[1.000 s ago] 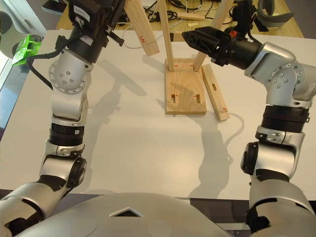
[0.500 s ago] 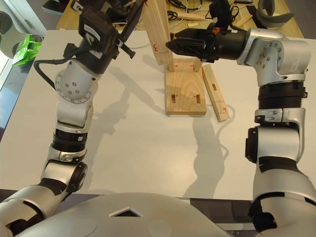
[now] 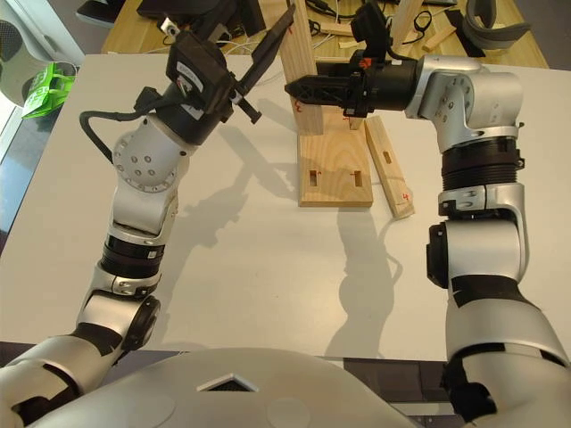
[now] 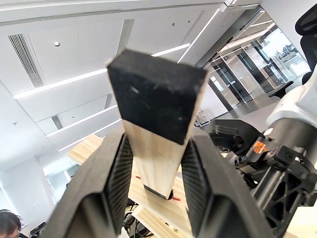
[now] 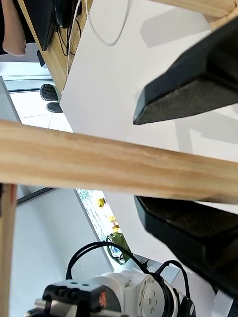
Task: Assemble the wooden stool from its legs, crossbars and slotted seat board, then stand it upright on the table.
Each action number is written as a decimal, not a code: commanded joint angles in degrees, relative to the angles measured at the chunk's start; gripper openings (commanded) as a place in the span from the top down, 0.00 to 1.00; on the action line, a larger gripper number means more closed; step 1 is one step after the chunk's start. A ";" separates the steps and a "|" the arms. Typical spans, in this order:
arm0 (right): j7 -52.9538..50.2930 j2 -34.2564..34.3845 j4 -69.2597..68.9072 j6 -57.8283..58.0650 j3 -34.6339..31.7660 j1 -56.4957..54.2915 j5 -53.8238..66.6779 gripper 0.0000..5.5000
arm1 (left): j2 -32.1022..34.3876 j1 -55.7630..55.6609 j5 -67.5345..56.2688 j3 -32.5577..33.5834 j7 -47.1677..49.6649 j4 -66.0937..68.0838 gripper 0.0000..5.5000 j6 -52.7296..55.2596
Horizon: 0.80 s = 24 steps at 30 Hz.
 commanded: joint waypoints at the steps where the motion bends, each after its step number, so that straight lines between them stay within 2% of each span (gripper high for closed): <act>1: -0.26 0.14 -0.19 -0.34 -0.92 -1.47 -0.83 0.67 | -0.54 -0.02 -0.81 -1.10 -1.36 -0.32 0.76 0.32; 5: -0.02 0.60 -1.26 -0.99 -1.20 -0.59 -0.69 0.78 | -1.45 -0.47 -1.16 -1.11 -1.39 -0.87 0.76 1.32; 9: 0.36 0.88 -2.06 -1.61 -1.48 0.23 -0.86 0.79 | -2.26 -0.97 -1.98 -0.71 -1.34 -1.10 0.76 2.59; 14: 0.59 1.19 -2.48 -2.74 -1.60 0.76 -1.24 0.81 | -3.40 -1.76 -2.86 -0.01 -0.81 -1.42 0.59 4.10; 20: -0.89 1.85 -2.19 -3.25 -2.61 0.90 -1.19 0.81 | -5.26 -1.38 -4.01 -1.31 -1.09 -2.70 0.45 8.27; 22: -2.52 2.36 -1.05 -4.30 -4.09 0.52 -1.13 0.81 | -4.28 -0.53 -5.14 -1.28 -2.81 -3.96 0.39 9.52; 24: -4.15 2.95 0.02 -5.74 -6.11 0.13 -0.70 0.81 | -2.70 1.16 -8.04 -0.80 -5.51 -6.00 0.39 12.37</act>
